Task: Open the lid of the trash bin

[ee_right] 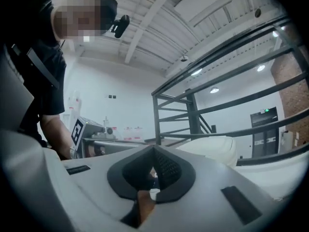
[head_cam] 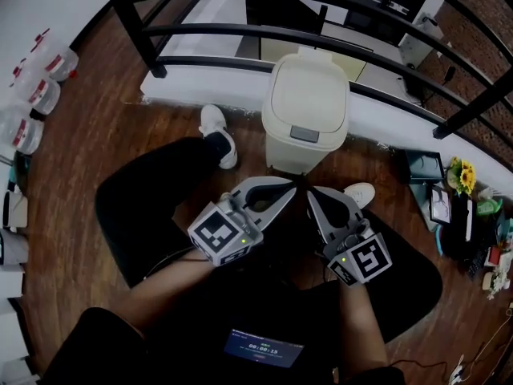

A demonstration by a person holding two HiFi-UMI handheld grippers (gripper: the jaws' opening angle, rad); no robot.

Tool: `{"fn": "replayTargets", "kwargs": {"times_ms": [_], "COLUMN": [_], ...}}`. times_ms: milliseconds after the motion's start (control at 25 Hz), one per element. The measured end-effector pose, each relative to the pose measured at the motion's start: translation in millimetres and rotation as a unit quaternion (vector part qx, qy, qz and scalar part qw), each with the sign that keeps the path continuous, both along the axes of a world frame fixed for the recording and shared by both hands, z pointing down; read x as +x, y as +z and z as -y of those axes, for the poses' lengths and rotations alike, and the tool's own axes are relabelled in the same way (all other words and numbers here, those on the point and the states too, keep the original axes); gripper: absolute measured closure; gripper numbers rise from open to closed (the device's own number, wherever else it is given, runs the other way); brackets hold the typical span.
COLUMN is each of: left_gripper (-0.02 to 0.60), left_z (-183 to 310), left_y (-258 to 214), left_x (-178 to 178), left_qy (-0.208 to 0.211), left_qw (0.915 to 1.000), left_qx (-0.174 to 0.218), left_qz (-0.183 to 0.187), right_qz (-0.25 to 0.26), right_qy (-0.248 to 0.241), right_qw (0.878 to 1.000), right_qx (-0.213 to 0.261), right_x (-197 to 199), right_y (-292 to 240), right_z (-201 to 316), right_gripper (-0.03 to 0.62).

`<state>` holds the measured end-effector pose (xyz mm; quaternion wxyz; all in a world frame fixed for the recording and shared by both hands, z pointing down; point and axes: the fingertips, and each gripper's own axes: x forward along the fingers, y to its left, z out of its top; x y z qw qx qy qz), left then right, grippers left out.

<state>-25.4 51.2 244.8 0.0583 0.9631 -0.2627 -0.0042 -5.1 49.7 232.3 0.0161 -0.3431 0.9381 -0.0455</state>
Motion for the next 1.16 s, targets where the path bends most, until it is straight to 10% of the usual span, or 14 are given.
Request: {"fn": "replayTargets", "kwargs": {"times_ms": [1160], "left_gripper": [0.543], "left_z": [20], "left_y": [19], "left_x": [-14], "left_qy": [-0.019], "left_qw": [0.9993], "left_qx": [0.023], "left_qz": [0.023], "right_qz": [0.019], "right_qy": [-0.005], "right_qw": [1.0], "right_qx": [-0.005], "right_x": [-13], "right_y": [15], "right_z": [14], "right_gripper": [0.591]}}
